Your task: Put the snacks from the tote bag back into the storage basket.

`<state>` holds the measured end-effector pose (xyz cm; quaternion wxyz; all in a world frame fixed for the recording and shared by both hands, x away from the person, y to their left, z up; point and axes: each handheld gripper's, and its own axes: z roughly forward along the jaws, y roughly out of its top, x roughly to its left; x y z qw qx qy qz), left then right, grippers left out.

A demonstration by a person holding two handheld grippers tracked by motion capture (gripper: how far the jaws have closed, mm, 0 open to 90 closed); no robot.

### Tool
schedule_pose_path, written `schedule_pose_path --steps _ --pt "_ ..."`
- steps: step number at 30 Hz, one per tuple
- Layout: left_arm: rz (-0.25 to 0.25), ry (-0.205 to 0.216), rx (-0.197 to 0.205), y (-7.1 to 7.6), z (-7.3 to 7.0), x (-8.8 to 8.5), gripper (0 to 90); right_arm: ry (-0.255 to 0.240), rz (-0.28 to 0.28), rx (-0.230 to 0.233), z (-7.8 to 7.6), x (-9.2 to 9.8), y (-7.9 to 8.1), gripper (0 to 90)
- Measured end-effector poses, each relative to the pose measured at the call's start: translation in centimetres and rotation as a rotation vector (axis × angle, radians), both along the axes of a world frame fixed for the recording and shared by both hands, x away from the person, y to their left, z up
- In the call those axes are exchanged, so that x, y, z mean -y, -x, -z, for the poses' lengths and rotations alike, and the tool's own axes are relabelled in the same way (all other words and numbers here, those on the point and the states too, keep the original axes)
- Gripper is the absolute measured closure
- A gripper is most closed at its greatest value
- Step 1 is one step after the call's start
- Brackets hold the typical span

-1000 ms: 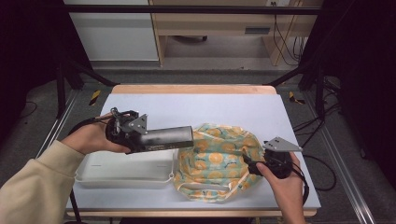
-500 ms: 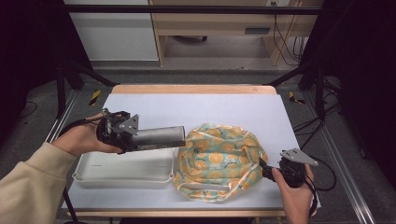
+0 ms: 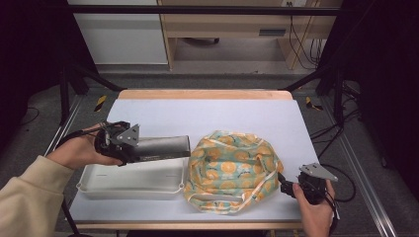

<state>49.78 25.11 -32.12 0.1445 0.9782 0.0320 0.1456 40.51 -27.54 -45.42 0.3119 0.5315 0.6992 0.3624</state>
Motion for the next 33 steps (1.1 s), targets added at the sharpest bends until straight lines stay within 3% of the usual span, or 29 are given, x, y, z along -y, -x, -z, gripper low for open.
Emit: schedule_pose_path --steps 15,24,33 --pt "-0.014 0.015 -0.032 0.2 2.2 -1.9 43.2 0.052 0.035 0.0 0.3 0.4 -0.1 8.5" --pt "-0.013 0.024 -0.045 0.4 3.5 -3.0 43.3 0.061 0.029 -0.008 0.4 0.3 -0.2 8.2" --pt "0.029 -0.01 -0.081 0.1 4.8 -3.4 43.3 0.058 0.024 -0.008 0.5 0.2 -0.3 8.2"
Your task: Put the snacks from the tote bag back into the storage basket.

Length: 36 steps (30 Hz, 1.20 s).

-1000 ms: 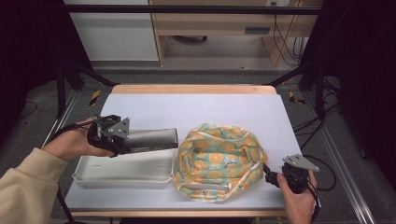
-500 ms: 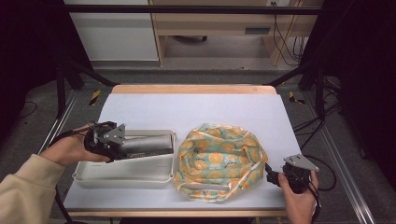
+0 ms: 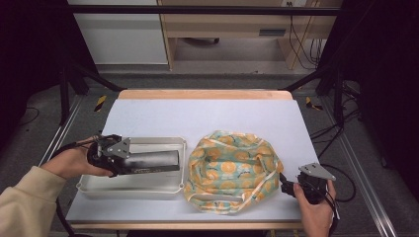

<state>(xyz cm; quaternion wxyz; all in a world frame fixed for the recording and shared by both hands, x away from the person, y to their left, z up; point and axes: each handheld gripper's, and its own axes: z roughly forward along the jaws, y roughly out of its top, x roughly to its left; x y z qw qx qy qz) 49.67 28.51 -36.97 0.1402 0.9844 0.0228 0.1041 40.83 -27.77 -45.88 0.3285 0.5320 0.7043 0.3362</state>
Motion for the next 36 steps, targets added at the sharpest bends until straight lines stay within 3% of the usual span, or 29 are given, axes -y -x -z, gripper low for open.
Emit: schedule_pose_path --steps 5,29,36 --pt "0.024 -0.019 -0.014 -0.1 0.6 0.0 43.3 0.005 -0.008 -0.001 0.0 -0.2 -0.1 8.2" --pt "0.054 0.053 -0.071 0.2 2.6 -0.1 43.2 -0.007 -0.003 -0.005 0.0 0.0 -0.1 8.2" --pt "0.063 0.052 -0.083 0.3 3.0 -0.2 43.2 -0.009 -0.003 -0.002 0.0 0.1 -0.1 8.2"
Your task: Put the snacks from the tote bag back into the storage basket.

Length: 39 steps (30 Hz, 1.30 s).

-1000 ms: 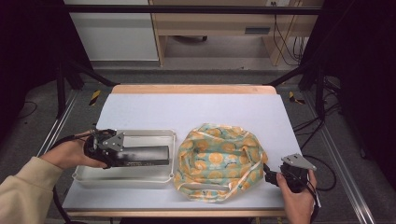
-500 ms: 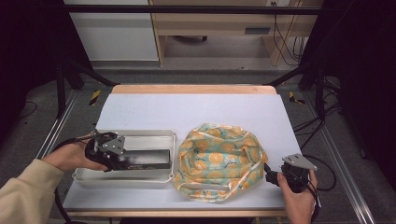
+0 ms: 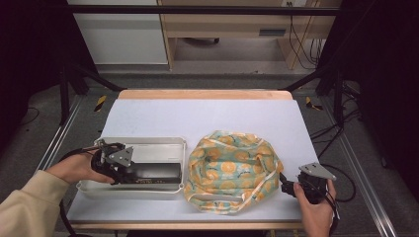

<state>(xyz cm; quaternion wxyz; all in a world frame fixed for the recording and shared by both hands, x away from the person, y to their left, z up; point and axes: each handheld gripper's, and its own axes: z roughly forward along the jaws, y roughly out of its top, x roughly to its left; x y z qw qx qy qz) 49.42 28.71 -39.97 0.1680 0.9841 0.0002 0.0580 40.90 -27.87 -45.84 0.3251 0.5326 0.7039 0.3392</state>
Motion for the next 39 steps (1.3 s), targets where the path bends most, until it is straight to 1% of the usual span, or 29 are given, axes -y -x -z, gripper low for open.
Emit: schedule_pose_path --steps 5,8,11,16,17,18,20,25,32,37,39 --pt "0.001 0.017 -0.003 0.0 0.2 -0.1 43.2 -0.001 0.001 -0.003 0.0 -0.1 0.0 8.2" --pt "0.006 0.01 -0.004 0.0 0.2 0.0 43.2 -0.001 0.0 -0.005 0.0 -0.1 0.0 8.1" --pt "0.022 -0.004 -0.002 0.0 0.4 0.1 43.2 -0.014 -0.004 -0.002 0.0 -0.1 0.0 8.1" --pt "0.015 0.008 -0.009 -0.1 0.6 0.1 43.2 -0.017 -0.005 -0.002 0.0 -0.1 0.0 8.0" --pt "0.023 -0.005 -0.008 -0.2 0.6 0.1 43.2 -0.018 -0.005 -0.001 0.0 -0.1 0.0 8.1" --pt "0.023 -0.005 -0.008 -0.2 0.6 0.1 43.2 -0.018 -0.006 -0.001 0.0 -0.1 0.0 8.0" --pt "0.012 0.01 -0.011 -0.2 0.7 0.1 43.2 -0.017 -0.005 -0.005 0.0 -0.1 0.0 8.0" --pt "0.013 0.011 -0.013 -0.4 0.9 0.1 43.1 -0.016 -0.006 -0.004 0.0 -0.2 0.0 8.0" --pt "0.005 0.023 -0.026 -0.7 1.2 -0.1 43.0 -0.012 -0.008 -0.005 0.0 -0.2 0.0 7.9" --pt "0.013 0.007 -0.031 -0.9 1.4 0.0 42.9 -0.01 -0.009 -0.003 0.0 -0.2 0.0 7.9" --pt "0.014 0.009 -0.039 -1.1 1.5 0.0 42.9 -0.009 -0.009 -0.003 0.0 -0.2 0.0 7.9"
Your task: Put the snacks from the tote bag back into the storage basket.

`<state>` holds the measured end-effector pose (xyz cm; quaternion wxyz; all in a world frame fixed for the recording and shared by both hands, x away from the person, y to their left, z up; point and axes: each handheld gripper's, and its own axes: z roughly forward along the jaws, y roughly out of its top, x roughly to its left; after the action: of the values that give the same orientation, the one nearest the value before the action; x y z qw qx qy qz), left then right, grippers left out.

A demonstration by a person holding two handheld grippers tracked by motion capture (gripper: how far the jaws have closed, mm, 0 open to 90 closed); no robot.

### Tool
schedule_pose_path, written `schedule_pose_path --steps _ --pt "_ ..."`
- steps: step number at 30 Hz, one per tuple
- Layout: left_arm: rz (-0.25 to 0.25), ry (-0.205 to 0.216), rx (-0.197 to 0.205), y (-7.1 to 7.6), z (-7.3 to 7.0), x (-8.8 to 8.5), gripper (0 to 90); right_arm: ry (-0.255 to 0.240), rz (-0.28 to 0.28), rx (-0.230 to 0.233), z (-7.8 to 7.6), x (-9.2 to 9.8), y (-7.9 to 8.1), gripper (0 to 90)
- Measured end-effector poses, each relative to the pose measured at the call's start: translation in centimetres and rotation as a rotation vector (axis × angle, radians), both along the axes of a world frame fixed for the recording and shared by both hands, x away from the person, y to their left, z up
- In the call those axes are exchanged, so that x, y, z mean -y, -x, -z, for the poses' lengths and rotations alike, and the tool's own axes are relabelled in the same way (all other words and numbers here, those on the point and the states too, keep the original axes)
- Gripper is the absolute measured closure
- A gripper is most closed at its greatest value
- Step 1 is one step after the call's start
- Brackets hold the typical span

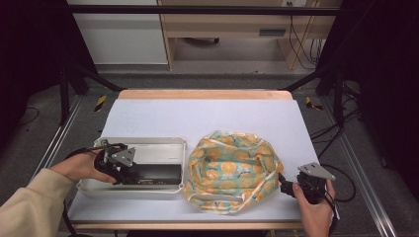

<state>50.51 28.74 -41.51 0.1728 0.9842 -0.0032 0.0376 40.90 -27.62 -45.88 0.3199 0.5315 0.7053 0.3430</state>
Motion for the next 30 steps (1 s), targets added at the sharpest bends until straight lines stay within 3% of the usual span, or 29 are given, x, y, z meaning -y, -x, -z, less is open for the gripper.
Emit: schedule_pose_path --steps 11,18,21,30 --pt "0.028 -0.011 -0.022 -0.8 0.5 -0.2 42.8 0.006 -0.006 -0.002 0.0 -0.1 0.0 7.8" --pt "0.02 -0.001 -0.026 -0.9 0.6 -0.2 41.6 0.003 -0.012 0.001 0.0 -0.2 0.0 7.4" --pt "-0.026 0.01 -0.022 -1.0 0.4 -0.2 30.1 0.007 -0.019 0.002 0.0 -0.2 0.0 7.4" --pt "-0.065 0.034 0.016 0.0 -1.0 0.4 18.2 0.006 -0.016 0.005 -0.1 -0.2 0.0 7.3"
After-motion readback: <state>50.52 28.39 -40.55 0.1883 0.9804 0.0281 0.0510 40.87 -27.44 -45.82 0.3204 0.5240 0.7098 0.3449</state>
